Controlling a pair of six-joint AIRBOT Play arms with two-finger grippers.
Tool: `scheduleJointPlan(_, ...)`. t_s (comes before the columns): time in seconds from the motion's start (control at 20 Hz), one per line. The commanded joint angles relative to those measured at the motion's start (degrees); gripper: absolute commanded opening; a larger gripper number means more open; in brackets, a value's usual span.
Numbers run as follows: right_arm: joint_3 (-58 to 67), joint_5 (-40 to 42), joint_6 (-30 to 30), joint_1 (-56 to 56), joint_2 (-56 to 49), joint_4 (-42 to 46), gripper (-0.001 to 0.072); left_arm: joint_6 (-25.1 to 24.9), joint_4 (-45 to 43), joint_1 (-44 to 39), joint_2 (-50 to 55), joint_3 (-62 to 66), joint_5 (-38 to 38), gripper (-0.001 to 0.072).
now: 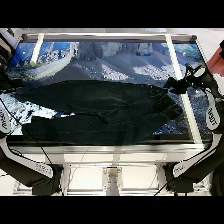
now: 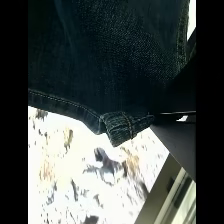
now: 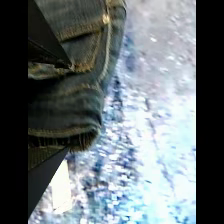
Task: Fold the clothes and pants, and hang the long-sleeved shirts on hangers.
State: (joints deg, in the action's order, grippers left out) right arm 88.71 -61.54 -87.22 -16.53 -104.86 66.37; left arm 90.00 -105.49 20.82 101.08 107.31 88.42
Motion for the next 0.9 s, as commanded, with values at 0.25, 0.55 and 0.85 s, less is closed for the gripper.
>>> scheduleJointPlan(0.25, 1.90, 1.42, -0.24, 3.76, -3.87, -0.94, 0.0187, -0.42, -0.94, 0.37, 1.18, -0.09, 1.18, 0.0024)
scheduleJointPlan(0.55, 11.54, 7.32, 3.10, 5.49, -3.85, -5.86, 0.0019, -0.42, -0.24, 0.35, 0.31, -0.09, -5.92, 0.0024)
scheduleJointPlan(0.85, 22.86, 17.92, -2.95, 5.55, -3.72, -4.37, 0.0018, -4.11, 3.28, 0.35, -0.15, -0.11, -12.46, 0.0024)
